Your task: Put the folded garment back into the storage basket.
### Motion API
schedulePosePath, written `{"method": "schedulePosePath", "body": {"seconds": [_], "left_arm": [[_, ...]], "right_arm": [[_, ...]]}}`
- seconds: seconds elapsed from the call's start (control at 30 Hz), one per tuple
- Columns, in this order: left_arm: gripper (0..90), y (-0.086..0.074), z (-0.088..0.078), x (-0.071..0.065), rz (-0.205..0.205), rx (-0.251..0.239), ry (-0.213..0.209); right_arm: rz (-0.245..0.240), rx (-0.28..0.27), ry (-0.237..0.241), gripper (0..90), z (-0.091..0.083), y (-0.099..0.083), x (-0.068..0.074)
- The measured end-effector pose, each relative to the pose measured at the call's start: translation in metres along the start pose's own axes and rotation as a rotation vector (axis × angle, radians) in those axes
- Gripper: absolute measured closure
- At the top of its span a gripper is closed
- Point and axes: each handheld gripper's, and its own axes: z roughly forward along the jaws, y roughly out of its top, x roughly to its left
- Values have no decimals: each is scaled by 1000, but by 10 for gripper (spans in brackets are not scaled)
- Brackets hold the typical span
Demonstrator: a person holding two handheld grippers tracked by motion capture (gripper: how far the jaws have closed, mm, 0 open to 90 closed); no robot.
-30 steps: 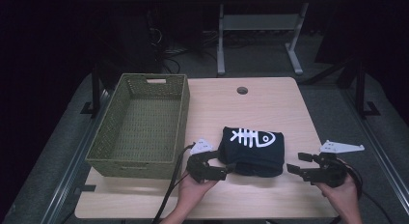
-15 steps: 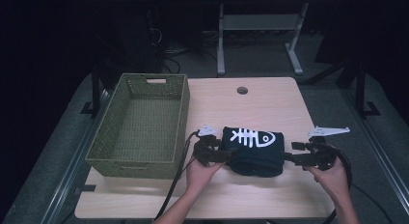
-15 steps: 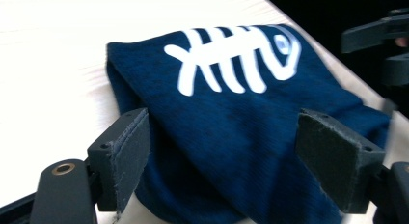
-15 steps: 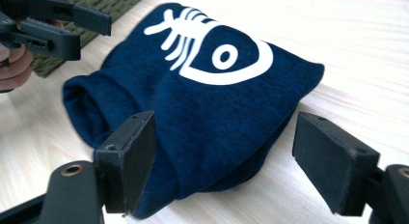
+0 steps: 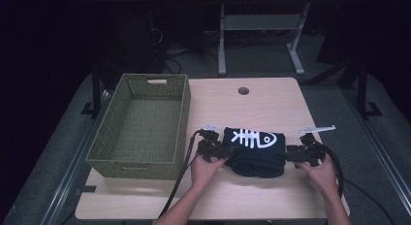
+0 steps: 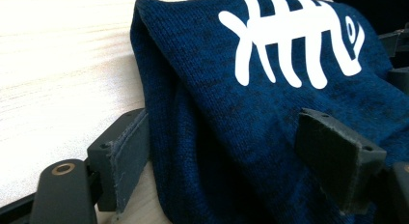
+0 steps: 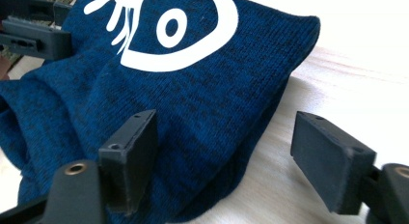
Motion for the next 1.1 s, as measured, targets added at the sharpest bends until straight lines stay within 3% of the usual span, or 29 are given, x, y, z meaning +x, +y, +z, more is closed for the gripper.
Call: {"method": "schedulePosePath", "body": {"seconds": [0.17,0.4,0.47,0.57,0.6,0.77,0.8,0.93,1.1], "left_arm": [[211,-1,4,0,-6,30,3],[260,-1,5,-2,-12,31,-13],[328,-1,5,-3,-19,39,-43],[382,-1,5,-3,-17,39,-55],[429,-1,5,-3,-20,39,-62],[539,-2,5,-5,-15,31,-95],[585,-2,5,-5,-16,30,-102],[671,-2,2,-2,-31,24,-140],[703,-1,0,-3,-41,20,-166]], "right_arm": [[8,7,-13,292,7,0,0],[13,22,-22,372,12,-2,3],[6,22,-22,434,15,-2,7],[3,19,-18,471,16,-2,8],[11,14,-10,527,16,-2,9],[25,14,2,608,17,-2,10],[30,9,8,657,16,-3,10],[49,-4,35,718,15,-4,10],[41,-5,47,733,9,-3,13]]}}
